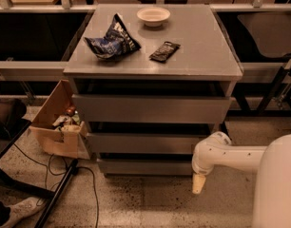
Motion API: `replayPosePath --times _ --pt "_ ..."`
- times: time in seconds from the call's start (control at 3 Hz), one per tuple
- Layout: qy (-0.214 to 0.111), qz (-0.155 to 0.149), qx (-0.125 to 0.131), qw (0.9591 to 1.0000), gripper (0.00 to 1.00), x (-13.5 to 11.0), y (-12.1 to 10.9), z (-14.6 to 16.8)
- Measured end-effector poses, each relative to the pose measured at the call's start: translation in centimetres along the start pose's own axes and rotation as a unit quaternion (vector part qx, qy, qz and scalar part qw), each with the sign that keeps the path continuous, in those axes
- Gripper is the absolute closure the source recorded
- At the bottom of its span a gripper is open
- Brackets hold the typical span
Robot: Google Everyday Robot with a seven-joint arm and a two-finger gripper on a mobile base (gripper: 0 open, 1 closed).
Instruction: Open bottom drawer
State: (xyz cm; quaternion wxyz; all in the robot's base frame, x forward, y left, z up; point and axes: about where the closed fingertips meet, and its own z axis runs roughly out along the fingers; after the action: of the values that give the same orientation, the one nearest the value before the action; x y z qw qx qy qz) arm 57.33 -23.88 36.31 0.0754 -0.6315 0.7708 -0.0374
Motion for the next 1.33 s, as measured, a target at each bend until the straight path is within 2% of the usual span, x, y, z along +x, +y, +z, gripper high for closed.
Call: replayPosePath --times 0.33,0.67,1.0,1.33 --pt "0.000 0.000 0.000 1.0000 0.00 0.0 0.0 0.0" --pt "-0.016 -0.006 -0.024 0.9996 0.00 -0.1 2.0 3.9" --pt "-0.054 -0.021 -0.035 0.9977 0.00 0.2 4.9 10.1" --pt "-0.100 -0.048 0.000 0.9938 0.00 -0.3 4.8 15.4"
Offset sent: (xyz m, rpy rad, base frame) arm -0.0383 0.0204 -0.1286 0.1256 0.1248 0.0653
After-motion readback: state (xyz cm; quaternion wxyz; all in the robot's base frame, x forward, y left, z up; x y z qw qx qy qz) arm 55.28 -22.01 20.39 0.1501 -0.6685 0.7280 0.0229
